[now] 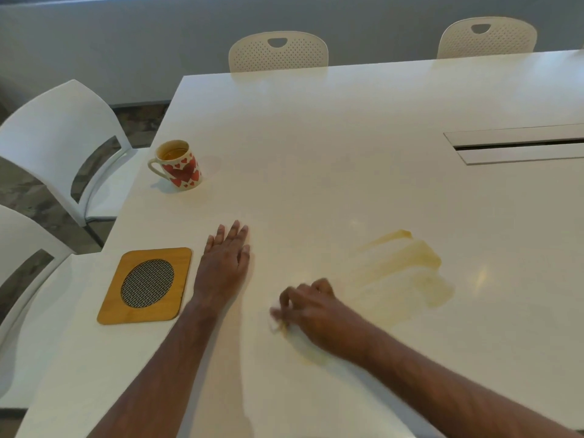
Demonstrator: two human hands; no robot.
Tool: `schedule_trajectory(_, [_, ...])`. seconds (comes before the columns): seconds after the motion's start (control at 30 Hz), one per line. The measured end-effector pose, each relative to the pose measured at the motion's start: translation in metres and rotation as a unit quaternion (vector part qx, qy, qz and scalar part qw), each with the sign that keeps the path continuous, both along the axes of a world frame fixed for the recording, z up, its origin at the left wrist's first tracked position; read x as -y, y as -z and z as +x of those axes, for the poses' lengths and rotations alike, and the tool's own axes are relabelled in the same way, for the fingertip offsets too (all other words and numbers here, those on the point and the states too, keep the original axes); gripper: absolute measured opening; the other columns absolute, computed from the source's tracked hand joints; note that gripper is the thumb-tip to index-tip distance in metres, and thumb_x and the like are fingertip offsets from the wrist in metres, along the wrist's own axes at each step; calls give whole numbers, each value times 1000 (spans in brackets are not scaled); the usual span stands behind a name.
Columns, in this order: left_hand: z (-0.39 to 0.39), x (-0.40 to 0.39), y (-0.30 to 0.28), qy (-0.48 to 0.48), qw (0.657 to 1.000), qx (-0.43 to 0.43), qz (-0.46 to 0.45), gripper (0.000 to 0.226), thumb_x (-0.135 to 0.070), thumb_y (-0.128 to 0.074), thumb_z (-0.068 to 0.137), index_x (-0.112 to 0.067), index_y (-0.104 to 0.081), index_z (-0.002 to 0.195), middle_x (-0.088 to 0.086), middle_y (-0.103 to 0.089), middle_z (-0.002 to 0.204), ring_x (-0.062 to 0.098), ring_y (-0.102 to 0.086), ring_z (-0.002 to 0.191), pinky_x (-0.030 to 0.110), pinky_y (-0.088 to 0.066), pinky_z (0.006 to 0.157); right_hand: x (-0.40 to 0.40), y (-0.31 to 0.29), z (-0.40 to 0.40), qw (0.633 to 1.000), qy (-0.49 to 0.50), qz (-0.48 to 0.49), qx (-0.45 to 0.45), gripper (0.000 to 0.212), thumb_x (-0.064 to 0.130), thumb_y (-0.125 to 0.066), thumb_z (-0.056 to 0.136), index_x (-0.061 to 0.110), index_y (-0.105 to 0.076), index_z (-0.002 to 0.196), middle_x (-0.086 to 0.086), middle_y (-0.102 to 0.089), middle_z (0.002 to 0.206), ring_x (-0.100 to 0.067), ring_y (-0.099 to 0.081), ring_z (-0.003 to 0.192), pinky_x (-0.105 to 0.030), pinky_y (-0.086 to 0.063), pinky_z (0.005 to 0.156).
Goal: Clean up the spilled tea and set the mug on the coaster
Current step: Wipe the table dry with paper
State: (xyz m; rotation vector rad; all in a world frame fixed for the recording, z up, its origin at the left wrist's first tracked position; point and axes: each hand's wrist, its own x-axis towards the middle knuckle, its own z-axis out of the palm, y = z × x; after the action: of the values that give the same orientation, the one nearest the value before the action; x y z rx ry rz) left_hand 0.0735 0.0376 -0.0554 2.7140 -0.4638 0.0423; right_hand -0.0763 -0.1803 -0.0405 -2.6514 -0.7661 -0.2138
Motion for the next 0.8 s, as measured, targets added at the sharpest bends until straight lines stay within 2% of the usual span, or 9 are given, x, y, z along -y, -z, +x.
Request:
schedule_trajectory(0.1, [-1, -1, 0, 0, 1000, 4, 0, 53, -31, -35, 111, -25, -32, 163, -6, -22, 171, 18, -10, 161, 37, -4, 130, 4, -6, -34, 993, -112, -34, -24, 34, 22, -51, 106, 38, -58, 136, 12, -51, 123, -9, -52, 109, -37, -32, 92])
schedule_trajectory(0.23, [-2, 0, 0, 0, 1000, 7, -4, 53, -31, -35, 110, -25, -33, 163, -6, -23, 171, 18, -11, 161, 39, -6, 131, 32, -7, -43, 985, -144, -89, -8, 37, 22, -51, 108, 41, -56, 140, 12, -52, 126, -8, -53, 109, -35, -34, 93])
schedule_trajectory(0.3, [-2, 0, 0, -1, 1000, 6, -6, 53, -31, -35, 110, -25, -33, 162, -6, -23, 171, 18, -11, 161, 39, -7, 131, 50, -4, -33, 991, -111, -75, -4, 36, 23, -56, 105, 41, -61, 136, 10, -53, 127, -6, -52, 107, -34, -30, 92])
schedule_trajectory(0.37, [-1, 0, 0, -1, 1000, 5, -9, 53, -31, -35, 110, -25, -34, 162, -6, -24, 171, 17, -11, 160, 39, -7, 131, 69, -2, -15, 998, -37, -47, 8, 31, 28, -51, 104, 42, -67, 128, 10, -55, 125, -4, -52, 104, -34, -28, 89])
schedule_trajectory(0.43, [-1, 0, 2, -1, 1000, 5, -8, 53, -31, -35, 110, -26, -34, 162, -6, -25, 171, 18, -12, 160, 39, -7, 131, 85, -2, 3, 998, 51, -35, 9, 30, 27, -50, 102, 43, -69, 119, 10, -54, 125, -6, -57, 103, -36, -31, 89])
schedule_trajectory(0.5, [0, -1, 3, -2, 1000, 7, -5, 52, -32, -35, 110, -26, -35, 162, -6, -25, 171, 18, -13, 160, 39, -8, 131, 93, -4, 18, 991, 129, -40, 0, 35, 17, -54, 96, 42, -69, 115, 7, -54, 127, -13, -62, 102, -40, -35, 91])
schedule_trajectory(0.6, [1, -1, 3, -2, 1000, 5, -9, 52, -32, -35, 110, -26, -35, 161, -6, -26, 170, 18, -13, 160, 40, -9, 131, 84, -6, 25, 983, 182, -26, 13, 36, 24, -42, 97, 36, -73, 112, 7, -60, 120, -17, -64, 97, -42, -37, 88])
schedule_trajectory(0.73, [1, -1, 5, -2, 1000, 6, -8, 52, -31, -36, 109, -26, -35, 161, -6, -27, 170, 19, -14, 160, 41, -11, 131, 54, -9, -6, 995, 100, -22, 4, 29, 28, -46, 95, 35, -70, 111, 10, -62, 116, -16, -60, 95, -44, -41, 85])
schedule_trajectory(0.8, [0, -1, 5, -5, 1000, 9, -8, 52, -30, -37, 109, -25, -36, 161, -5, -27, 170, 20, -15, 160, 42, -11, 131, 45, -14, -29, 998, 34, -42, -20, 27, 32, -50, 97, 35, -66, 118, 10, -60, 120, -15, -58, 98, -44, -42, 86])
